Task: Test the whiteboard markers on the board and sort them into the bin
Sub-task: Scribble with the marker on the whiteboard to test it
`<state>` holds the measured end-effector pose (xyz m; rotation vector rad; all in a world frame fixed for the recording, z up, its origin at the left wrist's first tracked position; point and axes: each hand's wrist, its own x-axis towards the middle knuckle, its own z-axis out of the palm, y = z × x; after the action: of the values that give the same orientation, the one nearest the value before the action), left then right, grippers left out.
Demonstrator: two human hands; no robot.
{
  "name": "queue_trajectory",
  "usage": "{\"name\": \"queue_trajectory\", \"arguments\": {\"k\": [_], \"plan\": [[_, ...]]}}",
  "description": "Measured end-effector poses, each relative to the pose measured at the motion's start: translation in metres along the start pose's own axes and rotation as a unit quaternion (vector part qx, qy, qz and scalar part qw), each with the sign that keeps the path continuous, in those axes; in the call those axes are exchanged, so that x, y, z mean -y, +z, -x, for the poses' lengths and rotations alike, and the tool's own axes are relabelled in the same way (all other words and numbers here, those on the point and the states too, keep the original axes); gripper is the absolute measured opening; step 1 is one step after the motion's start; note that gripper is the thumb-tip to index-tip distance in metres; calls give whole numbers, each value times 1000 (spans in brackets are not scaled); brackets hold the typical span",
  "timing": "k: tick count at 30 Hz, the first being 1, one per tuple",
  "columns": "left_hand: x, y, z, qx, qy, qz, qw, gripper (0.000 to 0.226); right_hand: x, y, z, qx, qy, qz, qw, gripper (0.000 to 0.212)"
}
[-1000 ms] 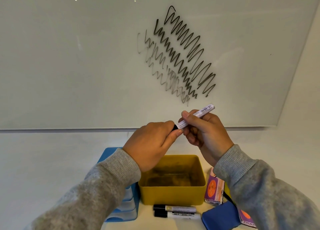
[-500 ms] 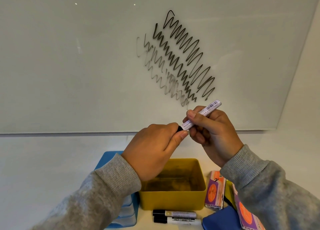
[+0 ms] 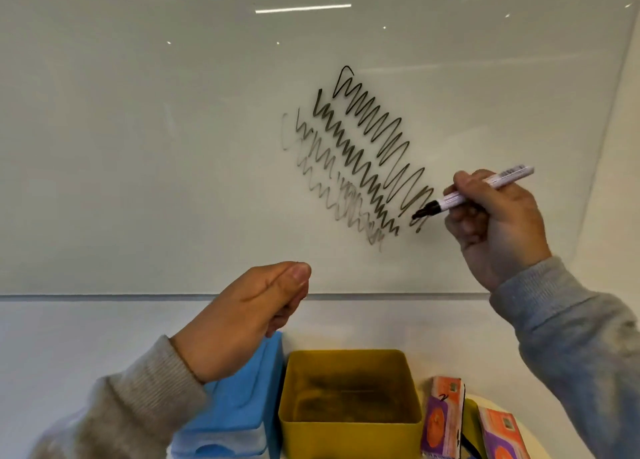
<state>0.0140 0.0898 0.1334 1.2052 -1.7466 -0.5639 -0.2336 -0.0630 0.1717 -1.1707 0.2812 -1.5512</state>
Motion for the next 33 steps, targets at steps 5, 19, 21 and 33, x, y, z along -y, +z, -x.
{"name": "queue_trajectory", "arguments": {"k": [5,19,21,33], "plan": [[-1,-1,-20,-76,23,-55,995,52,-10,27,7,77,-25,101,992,19],[-38,-56,-102,-311,162,-249,903,38,25,74,-37,62,-222,293,928,7],[-46,-63,-116,-305,153,-281,897,48,33,82,-51,51,-275,330,902,10],[-34,-79,-147,-302,121,-408,853,59,37,96,-102,18,-394,420,817,21]]}}
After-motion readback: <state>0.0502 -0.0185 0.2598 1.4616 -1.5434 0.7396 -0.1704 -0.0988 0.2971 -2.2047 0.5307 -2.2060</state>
